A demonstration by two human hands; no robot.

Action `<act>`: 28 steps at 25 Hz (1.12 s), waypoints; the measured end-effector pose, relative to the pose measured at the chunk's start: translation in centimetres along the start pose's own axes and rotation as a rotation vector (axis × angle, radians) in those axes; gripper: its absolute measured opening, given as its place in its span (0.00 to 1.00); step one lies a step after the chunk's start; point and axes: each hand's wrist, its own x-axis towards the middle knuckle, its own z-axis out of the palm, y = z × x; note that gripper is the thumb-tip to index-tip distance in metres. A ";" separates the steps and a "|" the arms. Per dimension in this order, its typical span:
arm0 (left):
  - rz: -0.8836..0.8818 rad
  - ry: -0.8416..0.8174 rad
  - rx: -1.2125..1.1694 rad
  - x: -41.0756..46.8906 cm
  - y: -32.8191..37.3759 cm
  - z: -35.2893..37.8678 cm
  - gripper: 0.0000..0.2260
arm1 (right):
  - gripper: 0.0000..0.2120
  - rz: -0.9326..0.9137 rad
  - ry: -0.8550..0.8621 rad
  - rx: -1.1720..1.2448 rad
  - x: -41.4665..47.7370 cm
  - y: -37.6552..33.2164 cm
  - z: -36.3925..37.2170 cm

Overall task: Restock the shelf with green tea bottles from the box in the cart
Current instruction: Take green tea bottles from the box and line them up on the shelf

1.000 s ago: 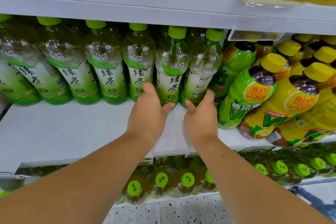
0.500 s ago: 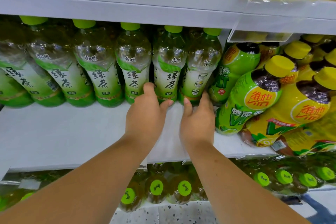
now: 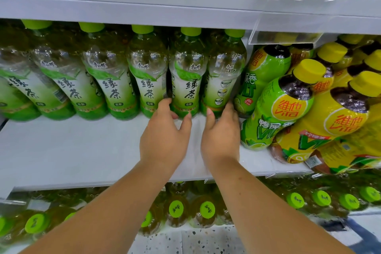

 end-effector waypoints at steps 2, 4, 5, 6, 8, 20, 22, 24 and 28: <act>-0.061 -0.045 -0.079 0.1 0.0 -0.3 0.26 | 0.28 0.002 -0.017 -0.009 0.0 0.1 -0.1; -0.109 -0.106 -0.129 0.1 -0.1 -1.2 0.26 | 0.27 0.012 -0.036 0.001 -0.1 0.0 -0.3; -0.122 -0.143 -0.144 0.1 -0.3 -1.7 0.27 | 0.27 0.024 -0.038 0.015 0.0 -0.2 -0.5; -0.129 -0.179 -0.157 0.0 -0.5 -2.2 0.27 | 0.28 0.043 -0.041 0.033 0.0 -0.4 -0.7; -0.110 -0.218 -0.159 -0.4 -1.0 -2.9 0.27 | 0.31 0.085 -0.047 0.079 0.2 -1.4 -1.1; 0.180 -0.257 -0.045 0.4 -4.1 -3.4 0.23 | 0.27 0.070 0.070 0.219 1.9 -2.9 -1.1; 0.175 -0.232 -0.087 0.8 -4.0 -3.0 0.24 | 0.28 0.054 0.001 0.233 1.6 -2.6 -1.2; 0.157 -0.189 -0.128 1.0 -3.3 -2.5 0.26 | 0.29 0.052 -0.025 0.267 1.6 -2.4 -1.3; 0.162 -0.142 -0.108 1.1 -2.2 -1.7 0.27 | 0.31 0.045 0.054 0.245 1.5 -2.2 -1.2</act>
